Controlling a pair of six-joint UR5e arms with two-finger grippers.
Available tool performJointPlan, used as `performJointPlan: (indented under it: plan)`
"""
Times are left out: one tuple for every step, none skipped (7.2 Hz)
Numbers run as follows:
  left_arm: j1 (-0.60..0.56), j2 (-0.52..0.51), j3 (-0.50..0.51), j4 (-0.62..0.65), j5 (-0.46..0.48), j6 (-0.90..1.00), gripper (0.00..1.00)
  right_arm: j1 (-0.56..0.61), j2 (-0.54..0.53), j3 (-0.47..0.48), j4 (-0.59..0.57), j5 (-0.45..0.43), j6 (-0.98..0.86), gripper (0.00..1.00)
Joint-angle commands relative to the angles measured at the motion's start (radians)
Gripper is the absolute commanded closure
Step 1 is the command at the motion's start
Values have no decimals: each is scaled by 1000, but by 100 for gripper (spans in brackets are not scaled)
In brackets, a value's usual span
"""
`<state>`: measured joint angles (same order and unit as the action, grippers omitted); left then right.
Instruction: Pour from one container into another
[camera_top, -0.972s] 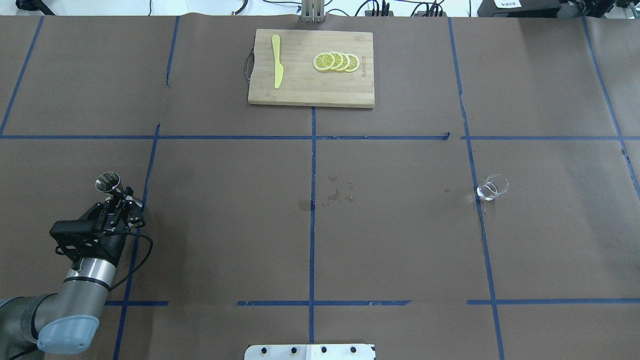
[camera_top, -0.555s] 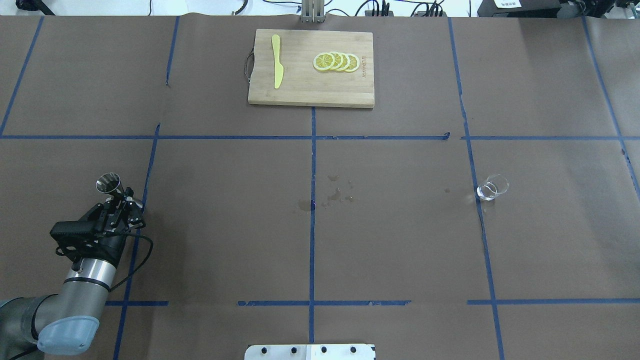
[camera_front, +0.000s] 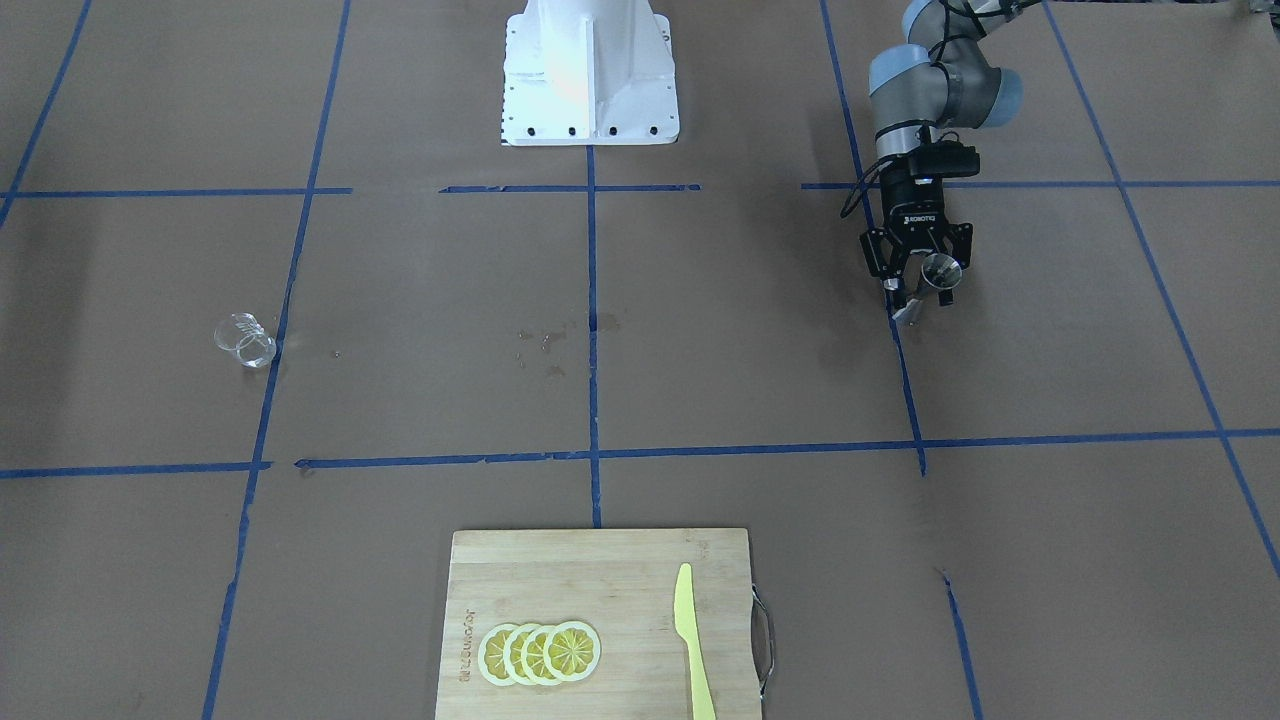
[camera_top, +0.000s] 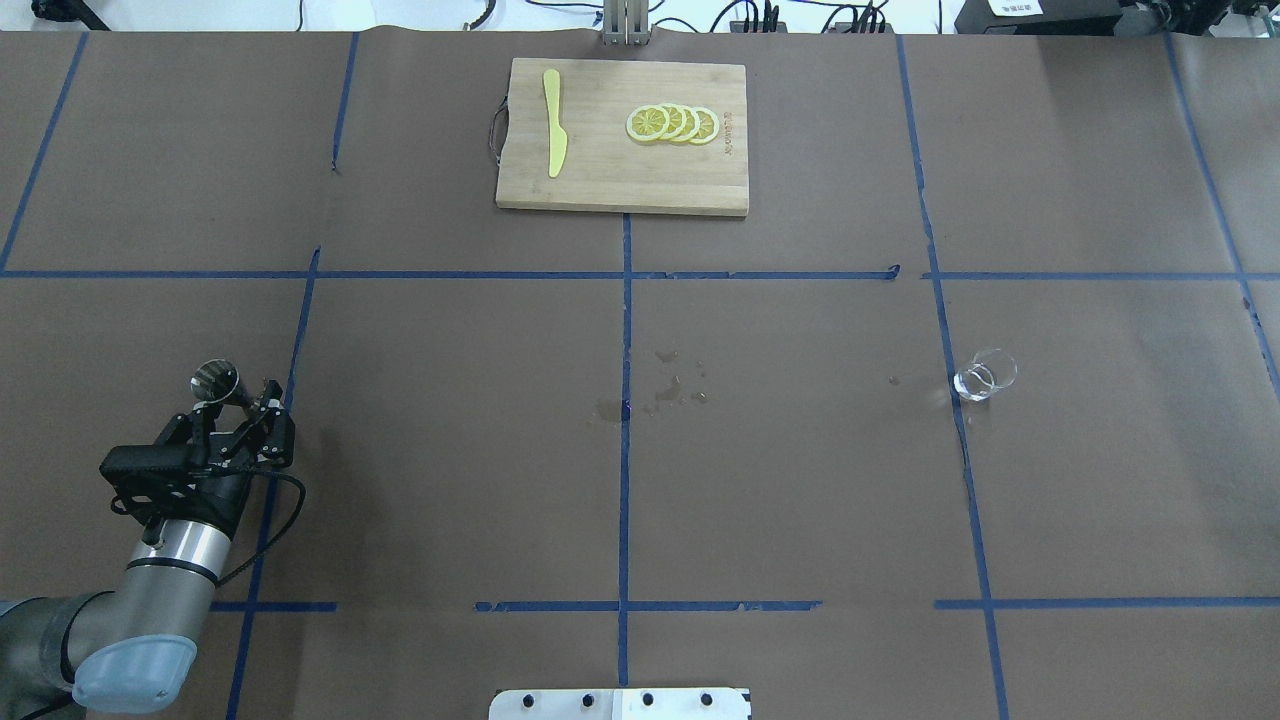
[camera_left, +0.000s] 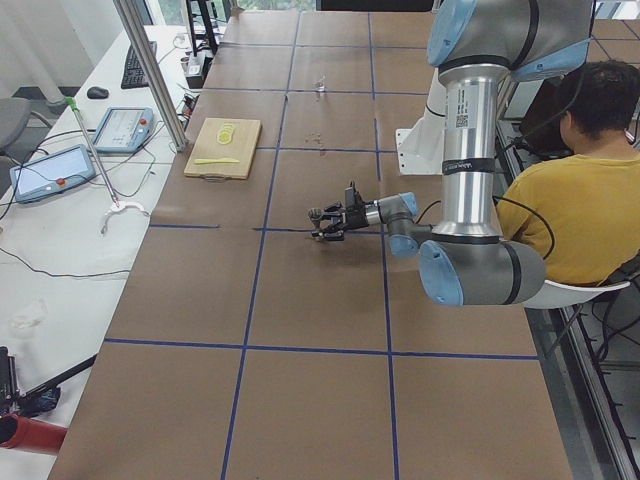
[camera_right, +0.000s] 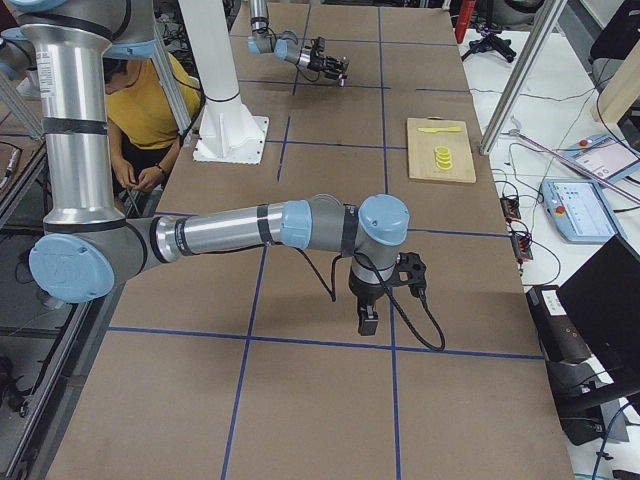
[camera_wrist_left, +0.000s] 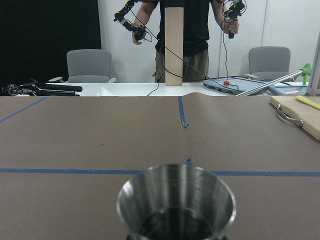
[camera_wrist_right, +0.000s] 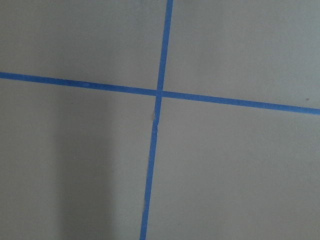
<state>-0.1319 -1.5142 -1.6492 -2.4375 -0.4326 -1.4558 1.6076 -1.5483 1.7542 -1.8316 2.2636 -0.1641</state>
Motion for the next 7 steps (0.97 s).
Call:
performJointPlan:
  plan:
    - [2,2,0,-3,14,-1,0,0,1,1,0,1,0,0]
    - [2,5,0,-41,24,-1,0,0,1,1,0,1,0,0]
    - [0,5,-3,-44,37,-1,0,0,-1,1,0,1,0,0]
    - [-2,8,-6,-81,67,2,0,0,1,1,2,1,0,0]
    - [-2,14,-10,-116,96,5,0,0,1,1,0,1,0,0]
    - [-6,14,-14,-145,124,9,0,0,1,-1,0,1,0,0]
    - [-6,14,-15,-187,159,20,0,0,1,-1,2,1,0,0]
